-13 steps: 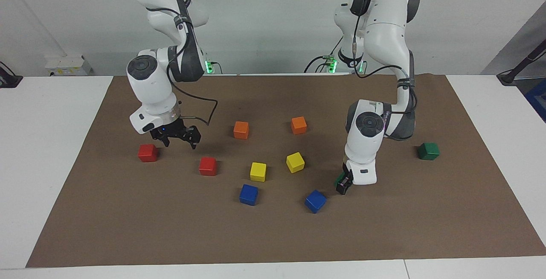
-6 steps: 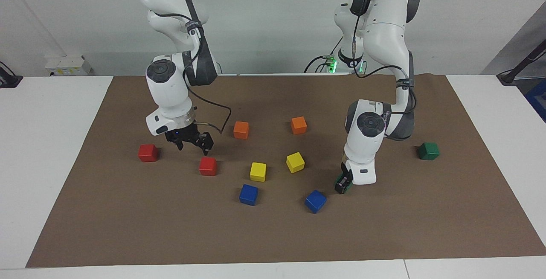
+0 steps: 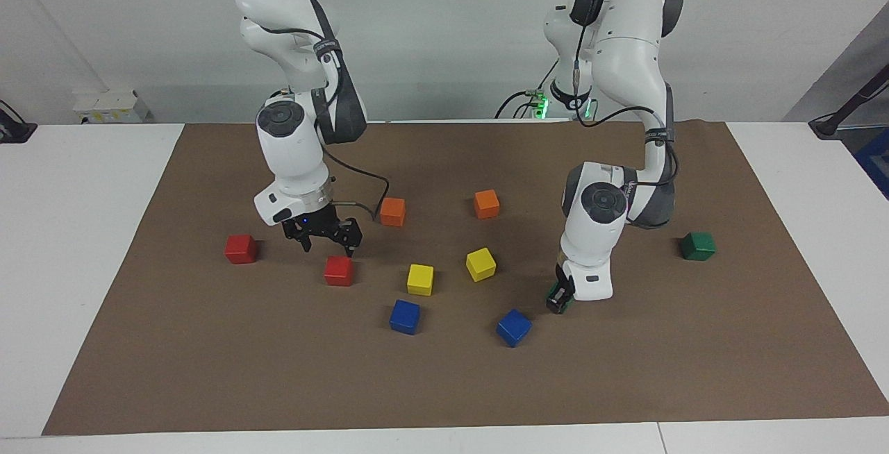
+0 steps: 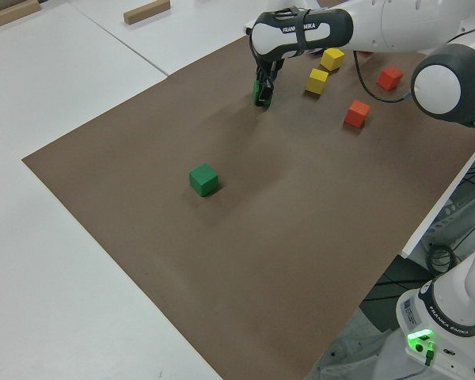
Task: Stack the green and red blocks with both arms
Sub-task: 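Carry the green block onto the first green while the right gripper reaches red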
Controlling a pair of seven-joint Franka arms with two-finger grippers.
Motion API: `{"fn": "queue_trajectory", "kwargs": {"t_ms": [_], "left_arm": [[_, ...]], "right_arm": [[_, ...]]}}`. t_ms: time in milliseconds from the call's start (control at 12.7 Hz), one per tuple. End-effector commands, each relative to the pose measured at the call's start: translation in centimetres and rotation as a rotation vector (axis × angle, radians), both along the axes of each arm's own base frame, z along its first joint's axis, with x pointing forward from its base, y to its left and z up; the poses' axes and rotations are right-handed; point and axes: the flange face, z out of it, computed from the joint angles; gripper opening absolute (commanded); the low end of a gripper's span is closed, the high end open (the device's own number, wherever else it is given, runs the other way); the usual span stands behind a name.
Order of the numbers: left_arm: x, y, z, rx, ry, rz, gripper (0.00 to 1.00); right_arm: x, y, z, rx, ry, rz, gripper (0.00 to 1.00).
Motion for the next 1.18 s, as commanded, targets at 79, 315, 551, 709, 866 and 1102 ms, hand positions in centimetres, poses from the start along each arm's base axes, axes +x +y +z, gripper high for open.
{"fn": "queue_trajectory", "kwargs": {"t_ms": [79,315,551,709,866,1102], "left_arm": [[-0.3,6.3,5.0,0.022,0.081,-0.170,0.00],[-2.0,15.6,10.8,0.009,0.147,-0.468,0.00],[-4.8,25.5,11.8,0.012,0.160,-0.735,0.00],[-5.3,30.1,11.4,0.026,0.134,-0.894,0.00],[-6.5,32.1,9.9,0.058,0.088,-0.958,0.00],[-7.9,32.9,8.0,0.077,0.055,-0.945,0.00]], "right_arm": [[0.5,0.2,-1.4,-0.007,0.004,0.046,0.99],[0.9,0.4,-3.1,-0.007,-0.004,0.048,0.99],[1.0,0.5,-4.0,-0.008,0.004,0.049,1.00],[1.1,1.0,-4.7,-0.005,-0.003,0.055,0.99],[1.2,1.0,-5.1,-0.005,0.000,0.054,0.99],[1.3,1.0,-6.3,-0.007,0.000,0.052,0.99]]}}
